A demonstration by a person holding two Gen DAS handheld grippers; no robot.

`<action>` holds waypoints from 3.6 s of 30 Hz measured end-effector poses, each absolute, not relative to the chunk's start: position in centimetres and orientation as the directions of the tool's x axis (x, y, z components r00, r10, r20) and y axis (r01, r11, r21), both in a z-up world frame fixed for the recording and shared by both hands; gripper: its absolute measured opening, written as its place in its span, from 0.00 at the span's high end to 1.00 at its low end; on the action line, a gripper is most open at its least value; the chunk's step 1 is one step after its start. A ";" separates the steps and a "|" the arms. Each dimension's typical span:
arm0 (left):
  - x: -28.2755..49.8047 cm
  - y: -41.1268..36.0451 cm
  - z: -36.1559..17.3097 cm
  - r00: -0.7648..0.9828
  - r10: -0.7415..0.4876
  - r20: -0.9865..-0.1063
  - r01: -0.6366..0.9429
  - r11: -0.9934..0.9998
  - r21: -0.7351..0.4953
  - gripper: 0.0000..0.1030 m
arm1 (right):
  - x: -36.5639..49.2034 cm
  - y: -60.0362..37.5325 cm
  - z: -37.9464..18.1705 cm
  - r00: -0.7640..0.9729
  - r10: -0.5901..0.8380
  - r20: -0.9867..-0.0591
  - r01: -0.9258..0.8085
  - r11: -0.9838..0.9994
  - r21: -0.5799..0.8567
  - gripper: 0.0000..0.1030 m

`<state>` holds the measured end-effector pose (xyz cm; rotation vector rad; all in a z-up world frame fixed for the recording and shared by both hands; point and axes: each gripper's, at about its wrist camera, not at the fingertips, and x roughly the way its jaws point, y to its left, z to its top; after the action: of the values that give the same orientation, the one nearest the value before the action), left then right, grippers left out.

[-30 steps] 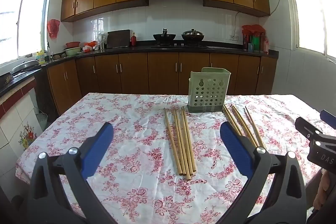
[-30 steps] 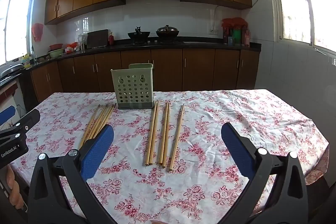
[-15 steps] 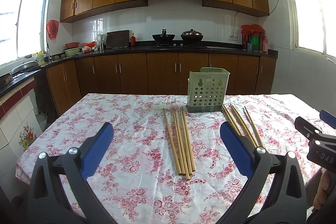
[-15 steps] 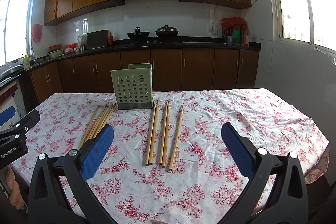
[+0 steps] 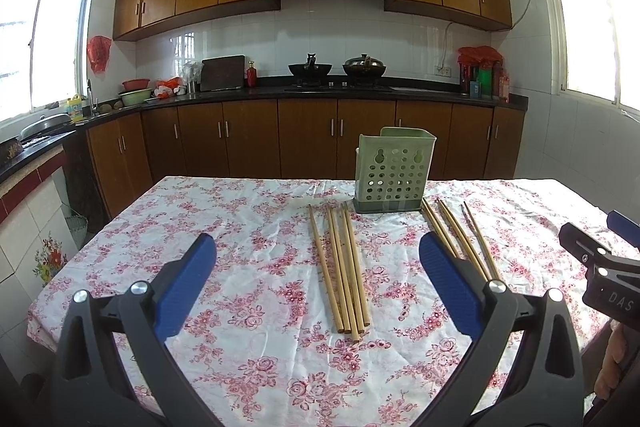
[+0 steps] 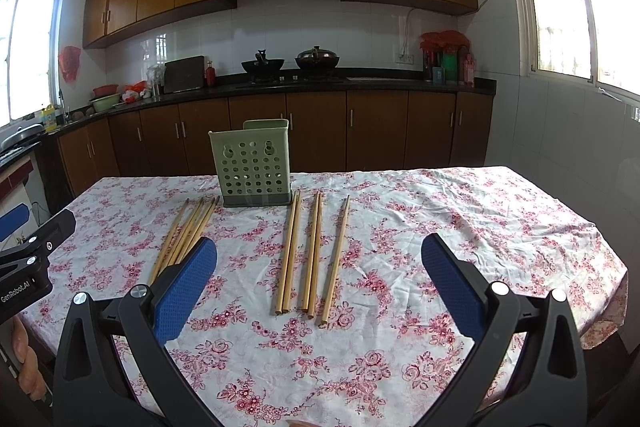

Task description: Organize utensils

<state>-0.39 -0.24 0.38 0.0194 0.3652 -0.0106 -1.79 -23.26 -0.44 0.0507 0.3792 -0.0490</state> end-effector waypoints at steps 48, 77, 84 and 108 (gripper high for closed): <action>-0.3 -1.4 -0.5 0.928 -0.009 -0.371 0.017 1.000 0.018 0.04 | -1.3 -23.2 -1.6 0.917 -0.034 -0.397 0.063 0.996 0.061 0.02; 15.3 1.6 -9.3 0.626 -0.072 -0.776 0.029 0.997 -0.069 0.65 | 12.6 -27.1 -11.3 0.637 0.015 -0.770 0.105 0.989 0.106 0.92; 16.3 0.5 -10.2 0.586 -0.078 -0.806 0.060 0.997 -0.053 0.68 | 12.6 -26.9 -11.3 0.642 -0.001 -0.767 0.095 0.992 0.078 0.92; 19.4 4.4 -10.4 0.619 -0.018 -0.785 0.034 0.999 0.004 0.90 | 15.9 -29.8 -11.1 0.649 -0.030 -0.761 0.125 0.990 0.068 0.92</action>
<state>19.40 4.43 -10.36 0.0193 0.9022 -0.0299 15.90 -29.82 -11.11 0.1175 0.8612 -0.0881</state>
